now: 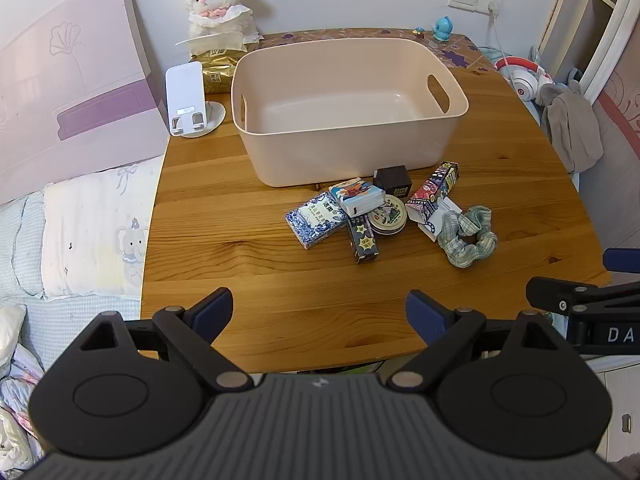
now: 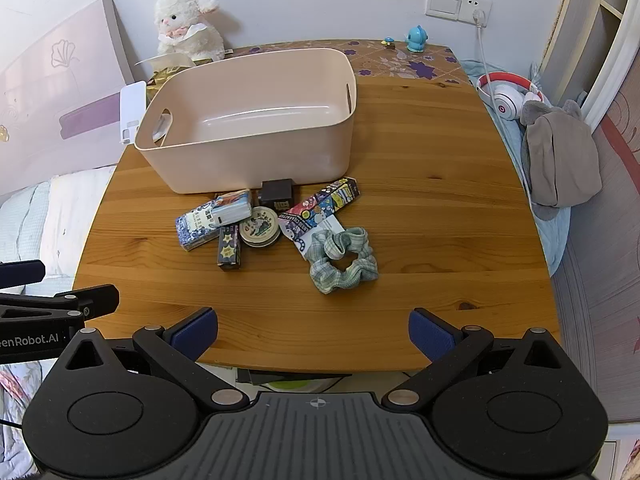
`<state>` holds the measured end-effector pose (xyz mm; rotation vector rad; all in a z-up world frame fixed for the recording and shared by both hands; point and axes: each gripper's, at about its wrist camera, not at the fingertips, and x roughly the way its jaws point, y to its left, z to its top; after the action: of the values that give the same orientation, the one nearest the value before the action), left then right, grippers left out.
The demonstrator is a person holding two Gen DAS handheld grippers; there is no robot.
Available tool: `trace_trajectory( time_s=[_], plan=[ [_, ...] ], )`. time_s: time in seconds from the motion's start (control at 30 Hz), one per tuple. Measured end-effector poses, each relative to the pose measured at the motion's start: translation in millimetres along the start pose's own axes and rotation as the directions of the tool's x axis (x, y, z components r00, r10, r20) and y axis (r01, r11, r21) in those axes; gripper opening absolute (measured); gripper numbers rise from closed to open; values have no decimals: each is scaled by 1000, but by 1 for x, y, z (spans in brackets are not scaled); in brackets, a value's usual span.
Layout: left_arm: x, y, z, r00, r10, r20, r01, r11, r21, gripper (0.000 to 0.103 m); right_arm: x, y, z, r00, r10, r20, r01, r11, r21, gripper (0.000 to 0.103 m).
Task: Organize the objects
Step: 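Move both tools toward the items in front of the bin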
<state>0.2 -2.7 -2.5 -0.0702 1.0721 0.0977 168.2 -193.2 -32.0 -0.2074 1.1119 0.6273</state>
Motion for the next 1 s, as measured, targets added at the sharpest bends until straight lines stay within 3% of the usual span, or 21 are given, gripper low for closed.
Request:
trace_trajectory(
  time_s=[1.0],
  plan=[
    [5, 0, 0, 1000, 8, -8, -8, 1000, -19, 94, 7, 1, 2, 1000, 19, -1, -18, 999, 30, 103]
  ],
)
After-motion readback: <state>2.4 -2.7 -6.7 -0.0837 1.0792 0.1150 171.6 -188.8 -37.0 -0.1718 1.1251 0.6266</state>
